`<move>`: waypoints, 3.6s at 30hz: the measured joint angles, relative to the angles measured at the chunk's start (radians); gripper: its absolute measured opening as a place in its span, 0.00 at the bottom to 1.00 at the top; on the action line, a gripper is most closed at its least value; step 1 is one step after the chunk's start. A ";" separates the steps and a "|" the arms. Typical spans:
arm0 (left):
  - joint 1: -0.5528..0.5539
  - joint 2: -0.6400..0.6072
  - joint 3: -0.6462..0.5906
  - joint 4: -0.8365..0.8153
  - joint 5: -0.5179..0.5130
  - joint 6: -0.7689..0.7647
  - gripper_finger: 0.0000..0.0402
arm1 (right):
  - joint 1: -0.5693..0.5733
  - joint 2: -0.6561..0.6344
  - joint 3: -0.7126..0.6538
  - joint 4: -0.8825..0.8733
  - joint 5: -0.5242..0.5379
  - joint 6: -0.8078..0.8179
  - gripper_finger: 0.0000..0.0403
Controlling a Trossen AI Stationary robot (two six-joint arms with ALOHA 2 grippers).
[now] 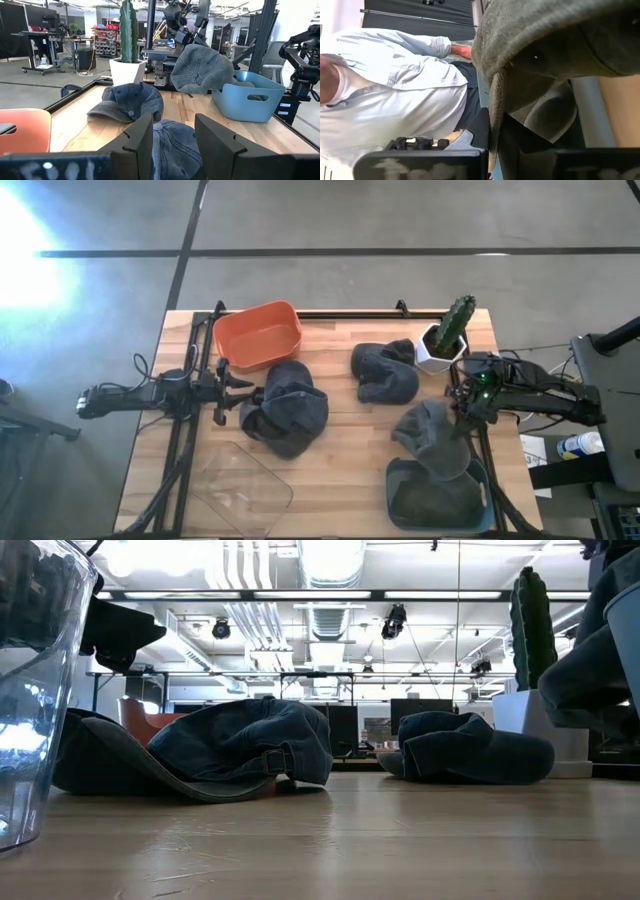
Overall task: Pick & Place hat
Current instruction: Put the gray cap into the blue bin
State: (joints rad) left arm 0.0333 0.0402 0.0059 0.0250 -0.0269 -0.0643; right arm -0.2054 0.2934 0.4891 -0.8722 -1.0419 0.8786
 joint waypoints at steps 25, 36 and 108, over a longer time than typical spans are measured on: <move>0.000 0.000 0.000 0.000 0.000 0.000 0.35 | 0.000 0.315 -0.010 0.357 -0.036 0.009 0.03; 0.000 0.000 0.000 0.000 0.000 0.000 0.35 | 0.000 0.407 -0.006 0.466 -0.060 0.031 0.03; 0.000 0.000 0.000 0.000 0.000 0.000 0.35 | 0.438 0.267 0.227 0.990 0.802 0.082 0.03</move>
State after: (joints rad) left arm 0.0334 0.0399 0.0059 0.0250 -0.0269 -0.0641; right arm 0.2329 0.5605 0.7163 0.1179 -0.2396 0.9607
